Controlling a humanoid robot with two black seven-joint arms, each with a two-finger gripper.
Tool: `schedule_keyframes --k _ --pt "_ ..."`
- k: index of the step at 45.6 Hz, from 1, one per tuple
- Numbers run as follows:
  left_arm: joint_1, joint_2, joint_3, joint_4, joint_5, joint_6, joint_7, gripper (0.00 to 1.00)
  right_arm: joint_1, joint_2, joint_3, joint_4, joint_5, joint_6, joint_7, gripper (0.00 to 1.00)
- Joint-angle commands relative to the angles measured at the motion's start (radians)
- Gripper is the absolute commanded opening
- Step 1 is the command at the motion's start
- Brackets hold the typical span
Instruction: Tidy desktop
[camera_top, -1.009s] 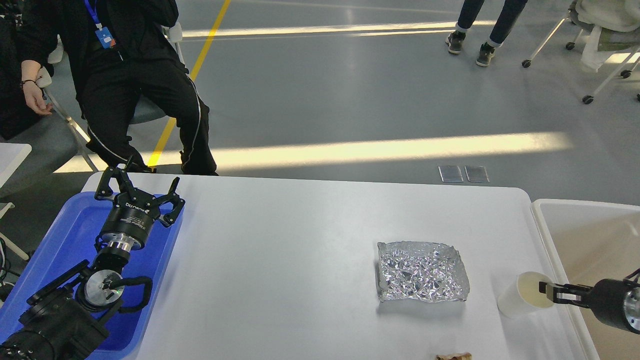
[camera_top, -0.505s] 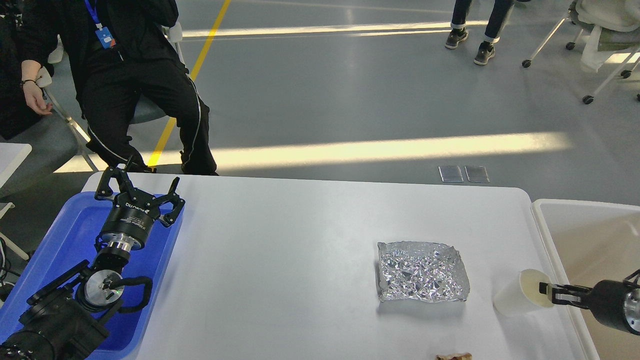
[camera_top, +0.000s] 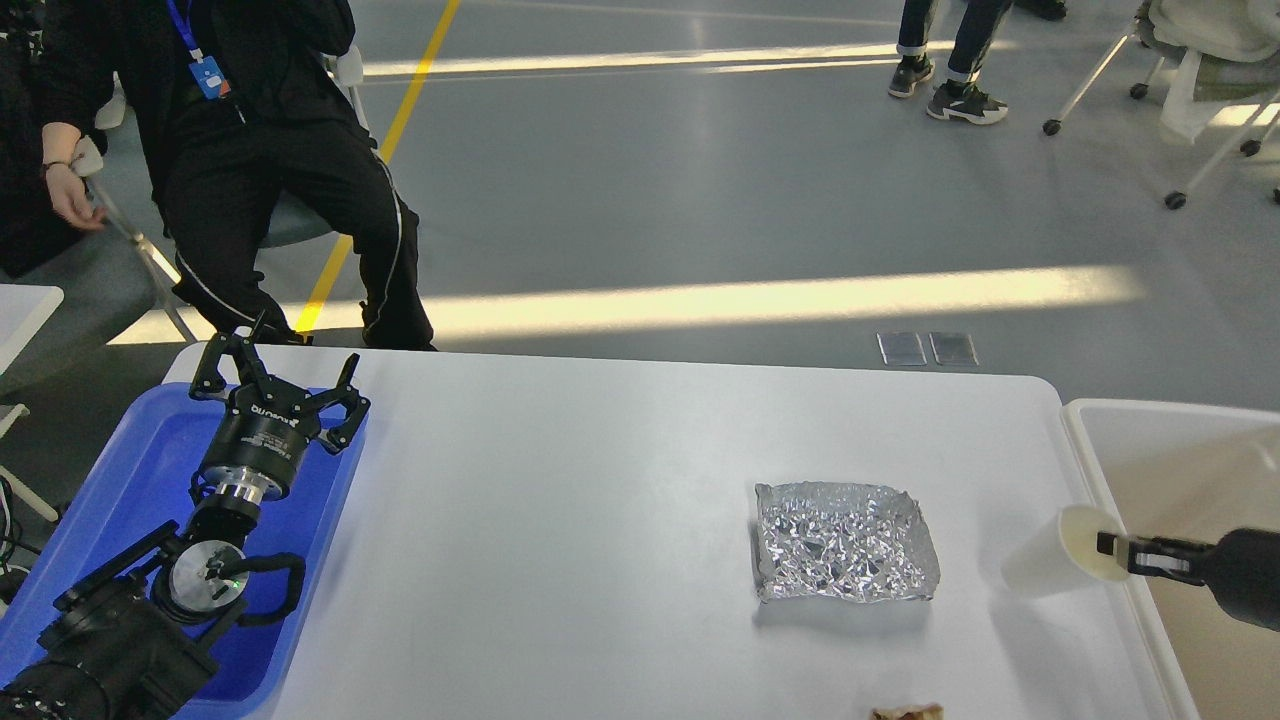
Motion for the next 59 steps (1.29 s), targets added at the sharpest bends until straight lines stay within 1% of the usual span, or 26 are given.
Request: schedule_keyframes --k 1,11,17,24,28,59 --pt "0.000 0.000 0.000 0.000 0.000 0.000 -0.001 1.00 0.169 -0.139 -0.007 0.104 -0.002 0.118 -0.006 0.00" --pt "0.000 0.000 0.000 0.000 -0.001 0.000 0.001 1.00 0.330 -0.232 -0.005 0.113 -0.041 0.306 -0.007 0.00" --pt "0.000 0.000 0.000 0.000 -0.001 0.000 -0.001 1.00 0.422 -0.265 -0.004 0.111 -0.058 0.392 -0.007 0.00" --pt "0.000 0.000 0.000 0.000 0.000 0.000 -0.001 1.00 0.522 -0.272 -0.004 0.107 -0.067 0.466 -0.010 0.00" --pt "0.000 0.000 0.000 0.000 0.000 0.000 -0.001 1.00 0.549 -0.278 -0.004 0.105 -0.076 0.480 -0.012 0.00" --pt "0.000 0.000 0.000 0.000 0.000 0.000 0.001 1.00 0.533 -0.337 0.008 0.101 -0.076 0.451 -0.017 0.00"
